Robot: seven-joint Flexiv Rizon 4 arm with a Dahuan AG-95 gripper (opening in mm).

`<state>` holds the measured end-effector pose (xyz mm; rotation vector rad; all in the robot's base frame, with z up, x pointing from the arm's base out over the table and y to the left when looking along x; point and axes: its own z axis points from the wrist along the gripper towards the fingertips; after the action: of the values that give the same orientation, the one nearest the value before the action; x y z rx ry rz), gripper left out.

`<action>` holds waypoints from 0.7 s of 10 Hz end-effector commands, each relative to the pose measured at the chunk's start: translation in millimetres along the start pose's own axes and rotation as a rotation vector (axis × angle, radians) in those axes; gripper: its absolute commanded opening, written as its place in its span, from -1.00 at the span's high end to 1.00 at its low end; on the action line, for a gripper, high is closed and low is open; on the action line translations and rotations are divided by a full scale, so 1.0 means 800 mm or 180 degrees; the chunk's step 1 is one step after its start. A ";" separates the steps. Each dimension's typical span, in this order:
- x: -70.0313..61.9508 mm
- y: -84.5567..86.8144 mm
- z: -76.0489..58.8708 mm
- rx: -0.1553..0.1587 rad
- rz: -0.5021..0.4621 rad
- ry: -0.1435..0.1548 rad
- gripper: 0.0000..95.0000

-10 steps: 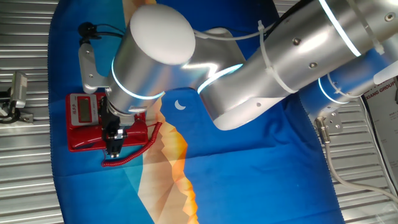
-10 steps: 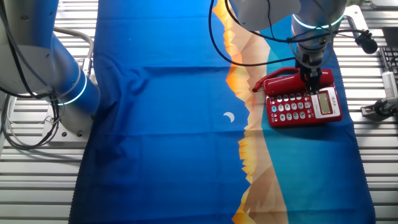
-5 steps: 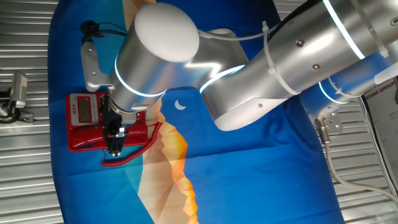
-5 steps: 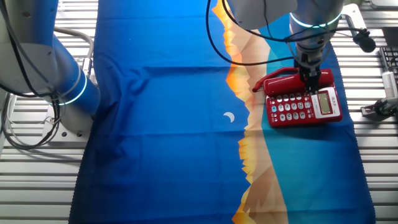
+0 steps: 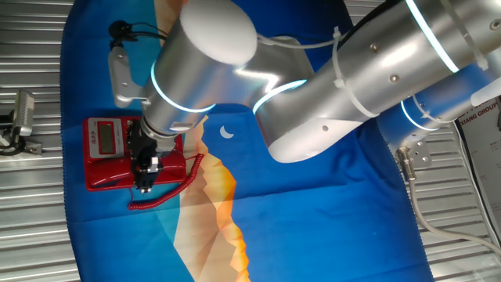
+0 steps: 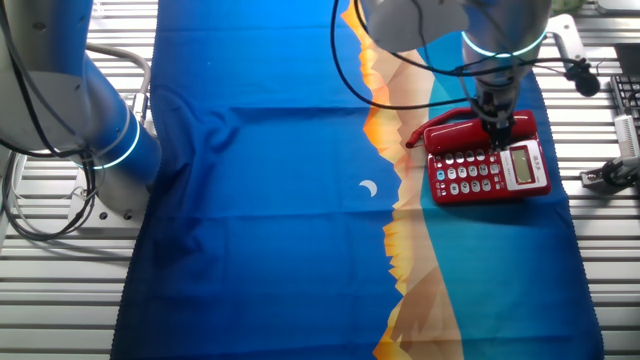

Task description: Place the handset of the telephone on the corresponding phone cradle

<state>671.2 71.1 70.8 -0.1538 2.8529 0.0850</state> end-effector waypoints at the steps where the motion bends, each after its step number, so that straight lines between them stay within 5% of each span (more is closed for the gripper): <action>1: 0.001 -0.001 0.000 0.0021 0.0026 -0.0032 -1.00; 3: 0.001 -0.001 0.000 0.0021 0.0040 -0.0042 -1.00; 4: 0.001 -0.001 0.000 0.0017 0.0045 -0.0045 -0.60; 7: 0.001 -0.001 0.002 0.0023 0.0030 -0.0040 -0.60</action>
<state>672.1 70.0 68.2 -0.1386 2.8411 0.0760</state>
